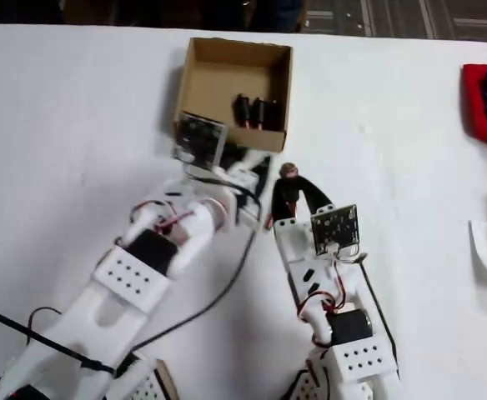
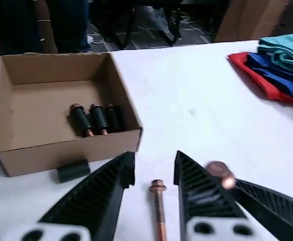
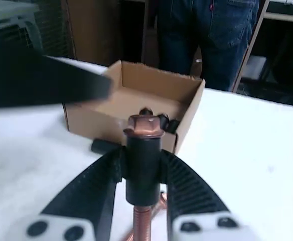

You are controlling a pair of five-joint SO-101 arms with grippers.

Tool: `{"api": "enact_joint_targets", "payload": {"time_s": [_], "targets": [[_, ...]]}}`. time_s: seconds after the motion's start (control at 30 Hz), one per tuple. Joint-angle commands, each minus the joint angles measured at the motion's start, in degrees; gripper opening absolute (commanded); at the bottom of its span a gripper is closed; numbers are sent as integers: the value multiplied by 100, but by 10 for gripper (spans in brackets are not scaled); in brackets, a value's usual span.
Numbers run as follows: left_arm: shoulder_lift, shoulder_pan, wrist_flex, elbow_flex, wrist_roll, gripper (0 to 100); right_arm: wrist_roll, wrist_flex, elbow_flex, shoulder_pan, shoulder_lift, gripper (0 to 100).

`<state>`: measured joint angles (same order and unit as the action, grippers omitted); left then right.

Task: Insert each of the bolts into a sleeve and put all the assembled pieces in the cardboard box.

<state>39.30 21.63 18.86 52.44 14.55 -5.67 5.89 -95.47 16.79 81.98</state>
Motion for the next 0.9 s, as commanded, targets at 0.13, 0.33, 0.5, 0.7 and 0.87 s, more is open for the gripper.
{"api": "enact_joint_targets", "payload": {"time_s": [0.13,0.33,0.5,0.7,0.87], "targets": [[905,-1996,18,22,35,146,35,312,387,-637,-22,20],[1908,-3613,-18,1059,35,146,44,426,404,-690,-31,20],[2875,-3921,-26,2387,35,146,26,479,976,-708,-40,20],[4193,-3965,-35,3916,35,146,9,936,2040,-681,-215,20],[5169,-3982,325,4497,35,146,35,954,3068,-673,-1569,20]]}}
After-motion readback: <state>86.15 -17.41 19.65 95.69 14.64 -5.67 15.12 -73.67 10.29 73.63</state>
